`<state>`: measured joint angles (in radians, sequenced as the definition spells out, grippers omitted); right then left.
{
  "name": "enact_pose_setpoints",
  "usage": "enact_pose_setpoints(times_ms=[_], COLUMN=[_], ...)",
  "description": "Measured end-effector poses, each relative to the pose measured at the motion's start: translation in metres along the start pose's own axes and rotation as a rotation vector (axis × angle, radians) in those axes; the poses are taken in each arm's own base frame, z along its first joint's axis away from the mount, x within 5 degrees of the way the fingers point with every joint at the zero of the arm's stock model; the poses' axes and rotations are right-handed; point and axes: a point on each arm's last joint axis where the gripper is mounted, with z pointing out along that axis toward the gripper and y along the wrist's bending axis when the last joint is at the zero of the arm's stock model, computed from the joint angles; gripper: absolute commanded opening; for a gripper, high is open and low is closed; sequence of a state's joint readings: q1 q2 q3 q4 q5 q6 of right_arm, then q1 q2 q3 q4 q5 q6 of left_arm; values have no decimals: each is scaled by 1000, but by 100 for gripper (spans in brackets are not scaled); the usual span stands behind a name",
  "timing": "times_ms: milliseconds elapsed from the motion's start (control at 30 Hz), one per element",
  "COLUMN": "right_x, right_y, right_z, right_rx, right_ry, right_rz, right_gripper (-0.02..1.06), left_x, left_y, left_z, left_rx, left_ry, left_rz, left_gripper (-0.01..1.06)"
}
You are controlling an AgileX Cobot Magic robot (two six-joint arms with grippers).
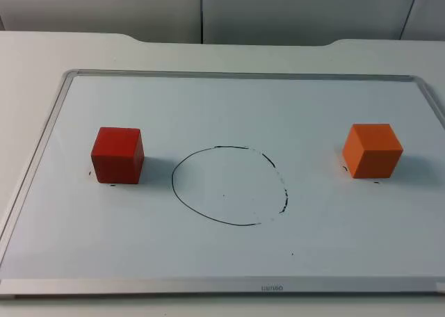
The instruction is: Pick up one cube with the left hand and another cube with the right hand. First place the cube in the right hand at the target position, then stack the cube in the left hand on top.
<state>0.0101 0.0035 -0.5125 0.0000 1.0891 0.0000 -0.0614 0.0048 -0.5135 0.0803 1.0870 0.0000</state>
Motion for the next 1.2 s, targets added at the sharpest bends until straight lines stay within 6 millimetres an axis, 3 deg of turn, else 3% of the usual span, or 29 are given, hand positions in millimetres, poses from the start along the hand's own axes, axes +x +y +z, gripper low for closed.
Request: enact_pose_setpoints(times_ms=[267,467,633,733,767,867,900,1000,1100,1200], right_x=[-19,-54,-83,-111,-111,-143,-143,-177,-191,-207], right_y=[0,0,0,0,0,2,2,8,11,15], right_z=[1,7,20,34,34,57,57,94,117,158], right_rx=[0,0,0,-2,-2,-30,-30,-99,-126,-159], right_ry=[31,42,97,145,145,190,190,252,294,372], right_rz=[0,0,-8,-23,-23,-44,-44,-45,-33,-17], right_gripper=[105,105,105,105,105,104,104,103,102,102], left_x=[0,0,0,0,0,0,0,0,0,0], left_y=[0,0,0,0,0,0,0,0,0,0], left_z=[0,0,0,0,0,0,0,0,0,0], left_rx=[0,0,0,0,0,0,0,0,0,0], left_ry=[0,0,0,0,0,0,0,0,0,0], left_rz=[0,0,0,0,0,0,0,0,0,0], left_gripper=[105,105,105,105,105,105,105,105,105,105])
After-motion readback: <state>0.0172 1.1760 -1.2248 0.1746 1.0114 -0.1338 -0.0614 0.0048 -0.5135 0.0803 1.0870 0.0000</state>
